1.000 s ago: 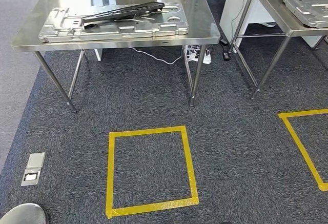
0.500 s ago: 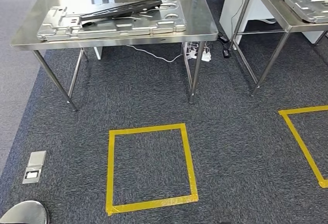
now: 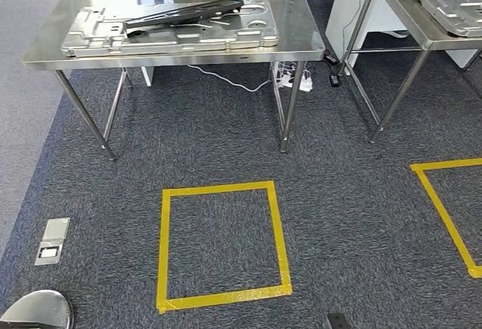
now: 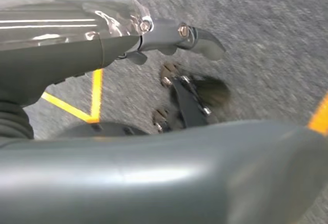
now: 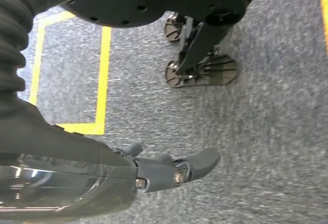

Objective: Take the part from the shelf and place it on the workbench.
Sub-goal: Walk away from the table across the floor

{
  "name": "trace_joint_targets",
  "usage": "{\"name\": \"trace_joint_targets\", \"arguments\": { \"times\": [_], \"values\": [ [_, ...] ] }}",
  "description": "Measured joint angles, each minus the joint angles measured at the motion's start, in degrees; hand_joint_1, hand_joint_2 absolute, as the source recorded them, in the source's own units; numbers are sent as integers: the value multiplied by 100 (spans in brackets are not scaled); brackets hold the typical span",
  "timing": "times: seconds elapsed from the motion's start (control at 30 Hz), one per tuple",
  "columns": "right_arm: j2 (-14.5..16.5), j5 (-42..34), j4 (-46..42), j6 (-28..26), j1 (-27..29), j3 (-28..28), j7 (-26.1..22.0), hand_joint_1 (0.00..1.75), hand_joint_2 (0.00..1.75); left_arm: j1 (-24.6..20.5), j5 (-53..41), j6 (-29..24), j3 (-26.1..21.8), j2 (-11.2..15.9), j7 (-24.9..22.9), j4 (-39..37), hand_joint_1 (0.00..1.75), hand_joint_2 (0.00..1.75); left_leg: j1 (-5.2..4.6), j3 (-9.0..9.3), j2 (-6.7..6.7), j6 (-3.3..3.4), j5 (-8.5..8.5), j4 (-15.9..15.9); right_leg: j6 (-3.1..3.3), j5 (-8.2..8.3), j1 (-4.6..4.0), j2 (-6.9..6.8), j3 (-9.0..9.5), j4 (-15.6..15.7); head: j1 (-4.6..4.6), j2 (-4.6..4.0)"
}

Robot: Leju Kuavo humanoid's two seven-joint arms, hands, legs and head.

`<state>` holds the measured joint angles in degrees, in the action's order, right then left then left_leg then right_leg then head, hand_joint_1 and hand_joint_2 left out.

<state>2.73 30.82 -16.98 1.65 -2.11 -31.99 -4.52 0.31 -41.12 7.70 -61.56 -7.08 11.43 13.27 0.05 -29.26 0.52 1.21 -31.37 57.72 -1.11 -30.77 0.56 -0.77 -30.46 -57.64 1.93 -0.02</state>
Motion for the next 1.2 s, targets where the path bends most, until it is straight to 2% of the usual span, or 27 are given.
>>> {"name": "trace_joint_targets", "arguments": {
  "times": [0.03,0.07,0.1,0.17,0.2,0.23,0.27,0.3,0.37,0.4,0.43,0.5,0.57,0.6,0.67,0.7,0.73,0.77,0.8,0.87,0.9,0.97,1.2],
  "values": [
    [-9,-82,-19,-3,20,73,10,0,175,38,111,-24,157,18,-31,3,0,175,13,0,8,32,21,-23,-30,-44,0,8,-10,-37,-2,0],
    [-18,-160,-33,-5,46,148,17,0,175,61,220,-43,306,34,-57,10,0,175,26,-4,16,69,46,-46,-54,-155,1,18,-59,-162,-3,0],
    [-28,-239,-42,-6,78,222,23,0,175,70,325,-63,458,51,-83,24,0,175,37,-10,25,101,67,-64,-73,-331,5,29,-158,-407,-4,0],
    [-36,-397,-48,-8,171,374,42,0,87,70,537,-99,750,85,-138,74,0,175,26,-35,36,125,79,-60,-96,-727,8,40,-472,-1154,-6,0],
    [-40,-475,-44,-10,231,448,56,0,44,68,641,-121,905,101,-168,113,0,131,22,-42,40,127,80,-54,-106,-834,9,41,-597,-1465,-6,0],
    [-43,-553,-32,-11,299,520,71,0,0,62,746,-142,1052,115,-197,161,0,87,21,-47,42,128,80,-46,-113,-828,10,42,-635,-1594,-6,0],
    [-49,-632,-15,-14,371,595,91,0,0,50,852,-161,1202,130,-226,219,0,44,21,-48,41,126,79,-36,-117,-709,13,41,-564,-1482,-6,0],
    [-56,-709,7,-19,443,669,107,0,0,31,955,-181,1350,144,-252,283,0,0,22,-45,37,121,75,-25,-118,-510,18,40,-396,-1156,-6,0],
    [-72,-862,49,-26,565,824,128,0,0,-7,1163,-219,1648,177,-303,410,0,0,7,-55,31,87,54,10,-99,-183,23,40,-32,-370,-6,0],
    [-76,-936,66,-28,608,899,132,0,0,-19,1262,-239,1794,197,-328,462,0,0,-6,-67,32,60,46,27,-77,-110,22,44,66,-129,-3,0],
    [-80,-1012,79,-32,649,976,137,0,0,-25,1362,-260,1941,219,-355,507,0,0,-17,-80,33,31,42,40,-50,-103,15,49,98,-29,-2,0],
    [-88,-1165,89,-40,720,1127,153,0,0,-14,1569,-296,2242,260,-414,570,0,0,-14,-88,32,-19,42,48,16,-96,8,50,87,-20,2,1],
    [-100,-1322,67,-51,758,1283,180,0,0,42,1783,-334,2557,294,-474,597,0,0,4,-128,15,-76,-95,182,83,-73,25,32,77,-7,2,1],
    [-104,-1402,35,-58,757,1362,197,0,0,88,1886,-353,2704,307,-504,599,0,0,14,-211,6,-106,-256,395,113,-59,38,23,67,0,2,1],
    [-114,-1552,-66,-76,729,1511,216,0,0,219,2088,-387,2988,320,-564,598,0,0,31,-517,-1,-148,-661,1130,144,-49,37,14,41,-3,2,0],
    [-118,-1623,-130,-82,706,1582,224,0,0,302,2180,-404,3119,327,-593,594,0,0,37,-661,-2,-160,-794,1474,149,-45,34,10,33,-5,1,0],
    [-123,-1690,-205,-87,674,1649,232,0,0,393,2272,-422,3248,333,-620,584,0,0,39,-730,-3,-164,-822,1654,151,-44,31,7,30,-6,1,0],
    [-127,-1754,-289,-92,636,1714,240,0,0,486,2360,-441,3372,341,-646,564,0,0,39,-694,-3,-161,-734,1604,151,-44,29,7,34,-7,1,1],
    [-128,-1813,-379,-95,590,1774,246,0,0,579,2441,-457,3487,352,-668,539,0,0,39,-551,-3,-149,-546,1318,149,-44,28,11,43,-7,1,1],
    [-129,-1934,-556,-100,497,1903,254,0,0,750,2607,-485,3730,381,-715,479,0,0,26,-174,-3,-100,-159,516,129,-53,16,19,56,-13,2,1],
    [-132,-1997,-635,-102,459,1971,261,0,0,819,2694,-499,3856,396,-737,454,0,0,18,-46,-3,-79,-57,222,109,-60,4,21,48,-22,2,0],
    [-154,-2141,-743,-105,425,2119,290,0,0,919,2885,-537,4135,416,-788,426,0,0,5,24,-4,-71,-37,22,90,-80,-22,18,28,-39,-2,1],
    [-195,-2669,-761,-114,731,2629,376,0,0,884,3592,-675,5129,516,-964,516,0,0,-33,19,-2,-38,-51,14,34,-50,17,21,49,-4,-4,0]
  ]
}}
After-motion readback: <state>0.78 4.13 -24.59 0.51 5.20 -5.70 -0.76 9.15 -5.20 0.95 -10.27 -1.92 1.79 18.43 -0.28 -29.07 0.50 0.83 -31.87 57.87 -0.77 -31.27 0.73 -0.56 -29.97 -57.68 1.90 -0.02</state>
